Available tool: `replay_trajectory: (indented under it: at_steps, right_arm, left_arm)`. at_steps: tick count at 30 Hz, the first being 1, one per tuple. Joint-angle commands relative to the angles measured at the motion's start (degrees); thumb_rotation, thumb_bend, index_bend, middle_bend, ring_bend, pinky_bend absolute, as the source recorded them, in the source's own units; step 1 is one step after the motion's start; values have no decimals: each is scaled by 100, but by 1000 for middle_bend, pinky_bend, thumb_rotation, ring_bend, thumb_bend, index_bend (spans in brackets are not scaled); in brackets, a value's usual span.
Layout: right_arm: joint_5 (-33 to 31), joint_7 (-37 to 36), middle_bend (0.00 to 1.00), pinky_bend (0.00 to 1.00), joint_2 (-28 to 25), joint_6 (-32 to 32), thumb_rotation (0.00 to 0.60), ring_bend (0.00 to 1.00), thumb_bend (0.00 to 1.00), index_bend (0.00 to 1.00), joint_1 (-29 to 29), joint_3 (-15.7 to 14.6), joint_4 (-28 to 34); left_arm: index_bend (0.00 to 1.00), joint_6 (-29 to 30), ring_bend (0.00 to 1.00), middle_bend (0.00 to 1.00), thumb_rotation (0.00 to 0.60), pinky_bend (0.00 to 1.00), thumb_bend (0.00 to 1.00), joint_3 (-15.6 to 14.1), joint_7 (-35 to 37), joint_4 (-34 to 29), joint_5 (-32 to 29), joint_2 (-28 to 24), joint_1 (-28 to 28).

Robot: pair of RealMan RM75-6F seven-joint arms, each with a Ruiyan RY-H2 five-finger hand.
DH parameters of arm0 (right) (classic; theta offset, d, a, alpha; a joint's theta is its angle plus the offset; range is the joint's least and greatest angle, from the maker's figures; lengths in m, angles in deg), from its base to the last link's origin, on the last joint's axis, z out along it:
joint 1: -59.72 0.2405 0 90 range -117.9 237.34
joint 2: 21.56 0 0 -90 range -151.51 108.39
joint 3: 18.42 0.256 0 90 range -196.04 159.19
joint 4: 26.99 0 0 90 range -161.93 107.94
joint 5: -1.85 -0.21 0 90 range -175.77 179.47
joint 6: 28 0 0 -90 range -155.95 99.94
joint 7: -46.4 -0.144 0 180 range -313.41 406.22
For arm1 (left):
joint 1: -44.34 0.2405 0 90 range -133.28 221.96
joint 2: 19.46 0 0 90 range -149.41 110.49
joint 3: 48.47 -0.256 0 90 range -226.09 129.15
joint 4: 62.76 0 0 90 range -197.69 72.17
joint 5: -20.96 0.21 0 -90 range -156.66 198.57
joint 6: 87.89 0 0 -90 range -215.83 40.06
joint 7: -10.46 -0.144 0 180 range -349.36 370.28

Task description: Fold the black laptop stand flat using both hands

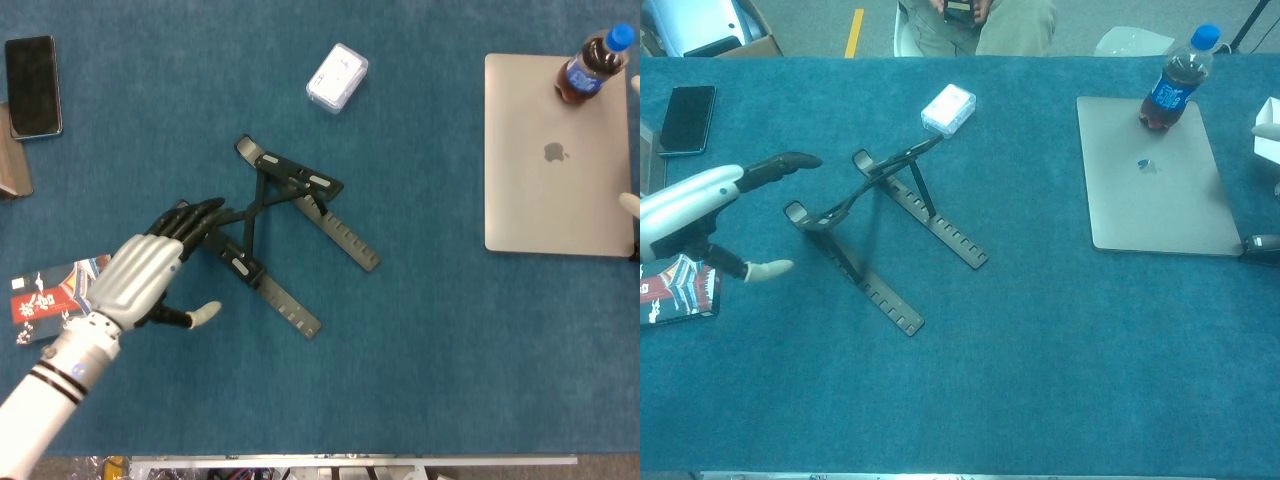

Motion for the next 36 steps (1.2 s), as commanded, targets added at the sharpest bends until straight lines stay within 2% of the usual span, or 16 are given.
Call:
replay_trajectory:
  at_steps: [1, 8, 17, 27, 36]
  right_arm:
    - [0, -21, 105, 0, -4, 10, 600, 0, 80, 0, -1, -13, -9]
    - [-29, -89, 105, 0, -29, 46, 600, 0, 80, 0, -18, -47, -41]
    - [-45, -162, 104, 0, -42, 77, 600, 0, 80, 0, -34, -87, -83]
    - [-70, -199, 104, 0, -50, 117, 600, 0, 80, 0, -60, -118, -121]
    - [-72, -221, 104, 0, -75, 139, 600, 0, 80, 0, -72, -137, -122]
  left_arm:
    - [0, 8, 0, 0, 600, 52, 252, 94, -48, 44, -191, 201, -71]
    - [0, 3, 0, 0, 600, 52, 251, 267, -29, 315, -640, 692, -188]
    - [0, 265, 0, 0, 600, 52, 252, 455, -346, 803, -1005, 1189, -245]
    - [0, 350, 0, 0, 600, 52, 251, 588, 20, 950, -1224, 1301, -220]
    - [0, 232, 0, 0, 600, 52, 251, 934, 251, 1061, -1566, 1189, -376]
